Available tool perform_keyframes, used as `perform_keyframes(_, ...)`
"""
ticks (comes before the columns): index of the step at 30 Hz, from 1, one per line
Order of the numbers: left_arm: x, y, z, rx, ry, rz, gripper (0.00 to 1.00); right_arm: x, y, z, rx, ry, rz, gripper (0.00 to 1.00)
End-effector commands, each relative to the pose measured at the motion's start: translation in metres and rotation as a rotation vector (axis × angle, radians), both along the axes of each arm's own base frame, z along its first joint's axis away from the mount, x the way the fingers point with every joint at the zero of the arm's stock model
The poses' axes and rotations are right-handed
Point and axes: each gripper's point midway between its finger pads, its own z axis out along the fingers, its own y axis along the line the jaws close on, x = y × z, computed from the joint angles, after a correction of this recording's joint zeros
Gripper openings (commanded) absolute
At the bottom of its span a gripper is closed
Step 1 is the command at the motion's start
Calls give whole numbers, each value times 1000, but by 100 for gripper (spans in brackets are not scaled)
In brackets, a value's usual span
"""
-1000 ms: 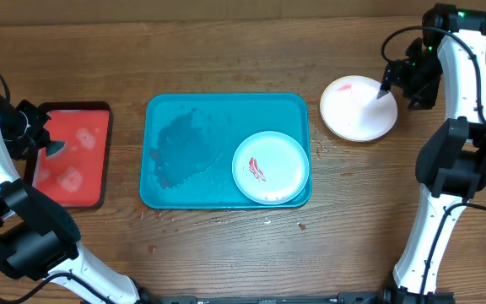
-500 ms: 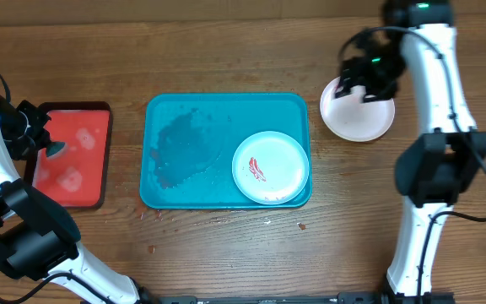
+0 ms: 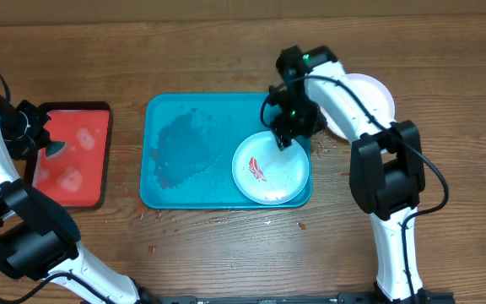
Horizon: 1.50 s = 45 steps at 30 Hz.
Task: Clean dirty plates on tray and stack at the side
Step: 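Move the right gripper to the light blue plate and grip its rim, then scrub the light blue plate with the sponge in the left gripper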
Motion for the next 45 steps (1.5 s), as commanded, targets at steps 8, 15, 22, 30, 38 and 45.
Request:
perform_keyframes(8, 5, -6, -1, -24, -19, -28, 4, 0, -5, -29, -14, -50, 35, 55)
perform_keyframes(15, 12, -16, -1, -43, -35, -51, 4, 2, 7, -31, 29, -45, -98, 7)
perform_keyframes(22, 22, -36, -1, -37, -36, -143, 4, 14, 43, -25, 176, -25, -340, 4)
perform_keyframes(30, 40, -90, -9, -53, -15, -272, 4, 30, 72, -21, 257, -80, -401, 4)
perform_keyframes(38, 58, -182, -28, -85, -20, -490, 4, 34, 76, -27, 244, -102, -412, 4)
perform_keyframes(45, 72, -263, -54, -86, -83, -645, 4, 30, 86, -27, 250, -101, -414, 4)
